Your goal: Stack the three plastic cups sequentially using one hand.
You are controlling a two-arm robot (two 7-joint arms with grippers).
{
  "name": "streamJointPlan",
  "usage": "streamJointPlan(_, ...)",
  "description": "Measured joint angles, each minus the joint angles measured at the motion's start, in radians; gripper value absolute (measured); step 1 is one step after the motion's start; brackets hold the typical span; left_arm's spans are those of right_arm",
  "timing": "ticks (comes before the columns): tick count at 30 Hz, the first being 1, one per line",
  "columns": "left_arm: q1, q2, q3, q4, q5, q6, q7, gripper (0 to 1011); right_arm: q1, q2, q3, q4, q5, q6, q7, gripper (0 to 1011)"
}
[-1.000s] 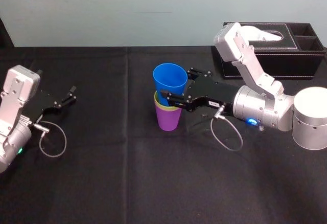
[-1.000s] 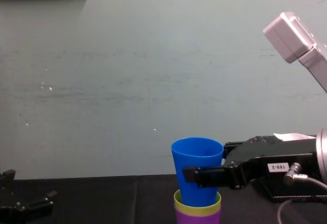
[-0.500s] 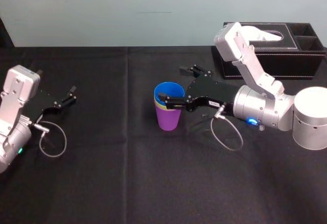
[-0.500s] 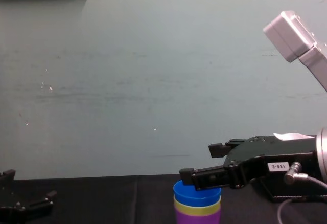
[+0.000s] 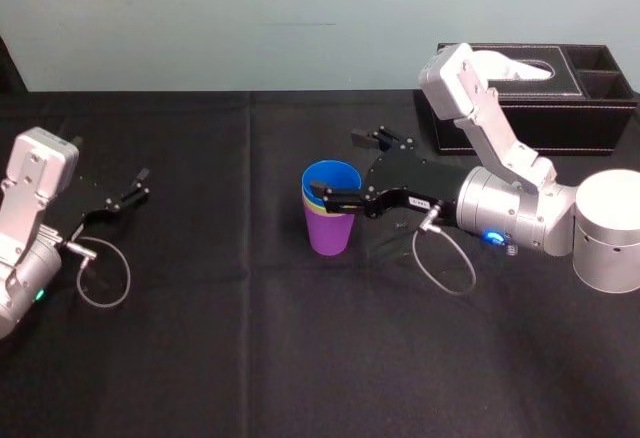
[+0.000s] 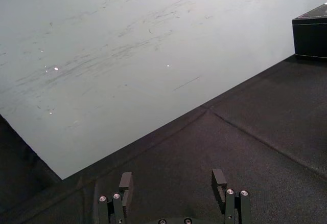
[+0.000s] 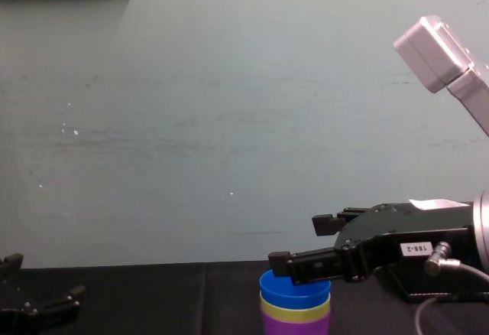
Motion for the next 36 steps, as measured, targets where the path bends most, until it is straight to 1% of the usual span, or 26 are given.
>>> streamJointPlan(12,0.0,0.0,0.0,0.0,0.0,0.0,0.0,1011,0.0,0.0,0.0,0.0,0.0,0.0,0.0,1003)
streamJointPlan(16,0.0,0.0,0.0,0.0,0.0,0.0,0.0,1011,-0.006,0.001,0.006,-0.007,0.001,0.002,-0.005,1003)
streamJointPlan(20,0.0,0.0,0.0,0.0,0.0,0.0,0.0,1011,-0.02,0.007,0.023,-0.023,0.012,0.004,-0.013,1003)
streamJointPlan(25,0.0,0.0,0.0,0.0,0.0,0.0,0.0,1011,-0.043,0.016,0.058,-0.041,0.041,0.005,-0.029,1002)
streamJointPlan(30,0.0,0.0,0.0,0.0,0.0,0.0,0.0,1011,-0.064,0.031,0.09,-0.052,0.054,0.005,-0.051,1003)
streamJointPlan(35,0.0,0.0,0.0,0.0,0.0,0.0,0.0,1012,-0.092,0.052,0.132,-0.056,0.067,-0.002,-0.076,1002)
streamJointPlan(36,0.0,0.0,0.0,0.0,0.0,0.0,0.0,1011,-0.103,0.059,0.146,-0.057,0.072,-0.004,-0.083,1003)
